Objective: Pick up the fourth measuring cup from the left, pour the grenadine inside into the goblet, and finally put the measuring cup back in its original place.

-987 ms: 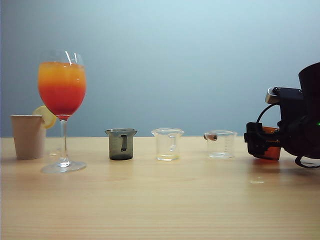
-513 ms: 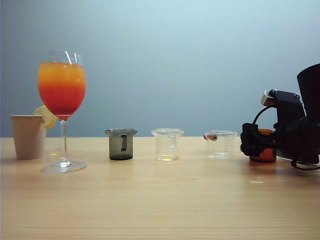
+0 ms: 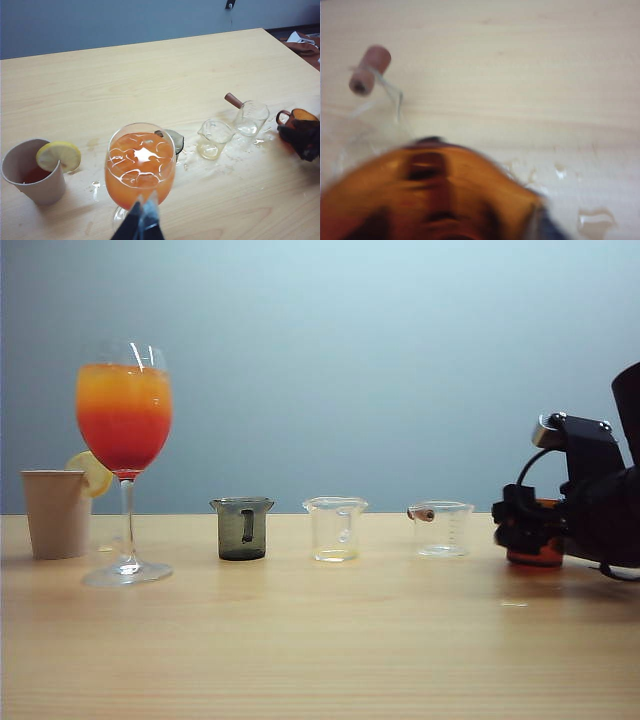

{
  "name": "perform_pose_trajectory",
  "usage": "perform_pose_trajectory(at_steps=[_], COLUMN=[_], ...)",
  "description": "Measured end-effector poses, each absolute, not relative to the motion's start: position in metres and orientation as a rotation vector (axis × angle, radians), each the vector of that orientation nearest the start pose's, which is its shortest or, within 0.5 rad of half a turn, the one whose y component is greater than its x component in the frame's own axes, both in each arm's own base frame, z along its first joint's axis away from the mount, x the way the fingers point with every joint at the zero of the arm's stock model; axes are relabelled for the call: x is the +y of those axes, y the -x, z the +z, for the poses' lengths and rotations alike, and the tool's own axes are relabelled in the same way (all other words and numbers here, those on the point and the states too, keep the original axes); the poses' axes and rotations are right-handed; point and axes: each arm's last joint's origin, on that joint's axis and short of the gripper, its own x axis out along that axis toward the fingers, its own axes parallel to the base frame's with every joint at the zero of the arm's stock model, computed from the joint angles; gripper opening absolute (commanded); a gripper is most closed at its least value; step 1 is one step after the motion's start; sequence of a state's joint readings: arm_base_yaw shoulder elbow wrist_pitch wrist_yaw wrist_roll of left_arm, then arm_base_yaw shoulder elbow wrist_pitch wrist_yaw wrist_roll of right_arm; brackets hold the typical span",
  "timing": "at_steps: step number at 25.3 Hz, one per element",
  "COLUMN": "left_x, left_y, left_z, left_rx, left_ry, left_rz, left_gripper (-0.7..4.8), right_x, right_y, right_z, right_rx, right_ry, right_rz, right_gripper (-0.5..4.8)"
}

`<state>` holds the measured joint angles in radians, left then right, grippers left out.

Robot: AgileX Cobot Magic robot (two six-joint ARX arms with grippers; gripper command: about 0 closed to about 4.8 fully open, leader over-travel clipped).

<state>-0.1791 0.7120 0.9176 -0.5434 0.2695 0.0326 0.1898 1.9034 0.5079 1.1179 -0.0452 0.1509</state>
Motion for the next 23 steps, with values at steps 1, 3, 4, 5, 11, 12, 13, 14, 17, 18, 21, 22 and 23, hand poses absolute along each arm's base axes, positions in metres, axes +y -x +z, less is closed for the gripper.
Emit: perform_pose_trajectory(at_steps=[1, 3, 4, 5, 11, 12, 13, 14, 17, 18, 21, 22, 23], left_x=[-0.032, -0.032, -0.032, -0.032, -0.032, -0.032, -0.032, -0.032, -0.032, -0.032, -0.032, -0.032, -0.032], left_y=[-0.134, -0.134, -0.134, -0.134, -0.134, -0.134, -0.134, -0.134, -0.134, -0.134, -0.134, -0.134, -0.134], left_z=[0.353, 0.353, 0.353, 0.353, 0.353, 0.353, 0.353, 0.353, 0.353, 0.353, 0.353, 0.353, 0.353], left_rx=[0.333, 0.333, 0.333, 0.333, 0.333, 0.333, 0.333, 0.333, 0.333, 0.333, 0.333, 0.333, 0.333], left_ry=[-0.016, -0.016, -0.016, -0.016, -0.016, -0.016, -0.016, -0.016, -0.016, -0.016, -0.016, -0.016, -0.016], left_rz=[-0.45, -0.45, -0.45, -0.45, -0.45, -0.45, -0.45, -0.45, -0.45, -0.45, -0.45, -0.45, -0.45], left_gripper=[-0.04, -0.04, -0.04, -0.04, -0.04, -0.04, -0.04, -0.04, -0.04, -0.04, -0.04, -0.04, -0.04], right_x=[0.058, 0.057, 0.057, 0.057, 0.056, 0.057, 0.057, 0.056, 0.055, 0.055, 0.053, 0.053, 0.052], right_y=[-0.294, -0.291, -0.29, -0.29, -0.291, -0.289, -0.284, -0.282, -0.275, -0.273, -0.266, -0.264, -0.261], right_z=[0.095, 0.094, 0.094, 0.095, 0.098, 0.098, 0.098, 0.099, 0.102, 0.103, 0.106, 0.108, 0.11], right_rx=[0.301, 0.309, 0.308, 0.303, 0.269, 0.269, 0.271, 0.273, 0.269, 0.267, 0.26, 0.256, 0.251], right_ry=[-0.129, -0.126, -0.123, -0.121, -0.105, -0.105, -0.106, -0.106, -0.107, -0.107, -0.107, -0.108, -0.108], right_rz=[0.21, 0.196, 0.193, 0.193, 0.179, 0.183, 0.195, 0.198, 0.2, 0.2, 0.201, 0.201, 0.203], right_gripper=[4.45, 4.45, 4.45, 4.45, 4.79, 4.79, 4.79, 4.79, 4.79, 4.79, 4.79, 4.79, 4.79])
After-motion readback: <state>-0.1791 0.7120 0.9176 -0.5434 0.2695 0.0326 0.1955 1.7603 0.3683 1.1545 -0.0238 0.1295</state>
